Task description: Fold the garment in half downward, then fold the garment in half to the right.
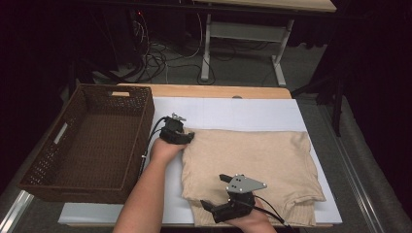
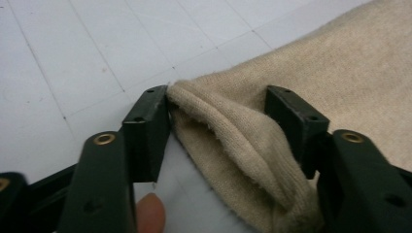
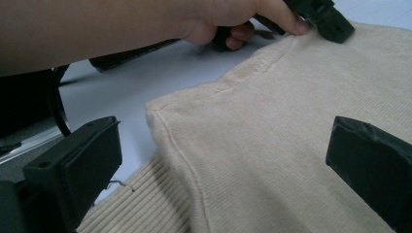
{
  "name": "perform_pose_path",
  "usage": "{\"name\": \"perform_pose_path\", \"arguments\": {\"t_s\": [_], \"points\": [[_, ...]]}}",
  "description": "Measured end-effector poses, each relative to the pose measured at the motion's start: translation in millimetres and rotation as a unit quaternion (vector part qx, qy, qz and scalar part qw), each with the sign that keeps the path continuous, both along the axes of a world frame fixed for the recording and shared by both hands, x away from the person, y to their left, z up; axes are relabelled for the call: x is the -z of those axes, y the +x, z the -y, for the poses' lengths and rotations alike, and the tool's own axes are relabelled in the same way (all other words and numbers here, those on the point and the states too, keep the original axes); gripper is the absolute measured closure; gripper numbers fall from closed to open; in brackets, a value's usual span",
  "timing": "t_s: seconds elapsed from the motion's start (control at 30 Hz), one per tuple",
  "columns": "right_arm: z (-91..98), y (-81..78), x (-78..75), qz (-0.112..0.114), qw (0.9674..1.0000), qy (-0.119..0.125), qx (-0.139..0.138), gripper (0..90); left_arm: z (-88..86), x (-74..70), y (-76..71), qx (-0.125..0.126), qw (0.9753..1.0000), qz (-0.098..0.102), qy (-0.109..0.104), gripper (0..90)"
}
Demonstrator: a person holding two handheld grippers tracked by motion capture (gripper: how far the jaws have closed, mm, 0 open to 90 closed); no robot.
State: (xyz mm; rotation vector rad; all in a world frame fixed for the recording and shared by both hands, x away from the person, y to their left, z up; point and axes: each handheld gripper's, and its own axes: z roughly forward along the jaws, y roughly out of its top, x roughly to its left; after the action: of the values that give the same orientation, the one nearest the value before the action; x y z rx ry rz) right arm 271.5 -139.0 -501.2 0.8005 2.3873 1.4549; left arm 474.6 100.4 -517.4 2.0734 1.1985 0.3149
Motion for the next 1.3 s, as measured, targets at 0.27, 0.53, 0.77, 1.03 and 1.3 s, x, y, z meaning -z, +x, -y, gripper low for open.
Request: {"name": "perform_pose_path", "arguments": {"t_s": [0.27,0.53,0.77,1.03,1.3], "points": [[-12.2,-5.5,3.4,-0.014,0.9996,-0.021,-0.016,10.4,-2.4,1.3,-6.9,0.019,0.9994,-0.001,-0.031,69.7],[-34.5,-8.4,12.1,-0.034,0.9972,-0.055,-0.038,19.9,-3.2,2.2,-13.4,0.015,0.9993,0.01,-0.033,70.9],[-44.7,-10.6,18.6,-0.056,0.9929,-0.095,-0.045,23.8,-2.9,2.5,-15.3,0.012,0.9993,0.011,-0.033,70.8],[-52.2,-18.1,22.0,-0.008,0.9882,-0.15,-0.031,35.1,-2.7,2.6,-17.5,0.012,0.9993,0.013,-0.033,70.7],[-48.7,-15.2,20.9,0.004,0.9877,-0.155,-0.02,56.8,-2.5,2.6,-18.6,0.009,0.9994,0.012,-0.033,70.8]]}}
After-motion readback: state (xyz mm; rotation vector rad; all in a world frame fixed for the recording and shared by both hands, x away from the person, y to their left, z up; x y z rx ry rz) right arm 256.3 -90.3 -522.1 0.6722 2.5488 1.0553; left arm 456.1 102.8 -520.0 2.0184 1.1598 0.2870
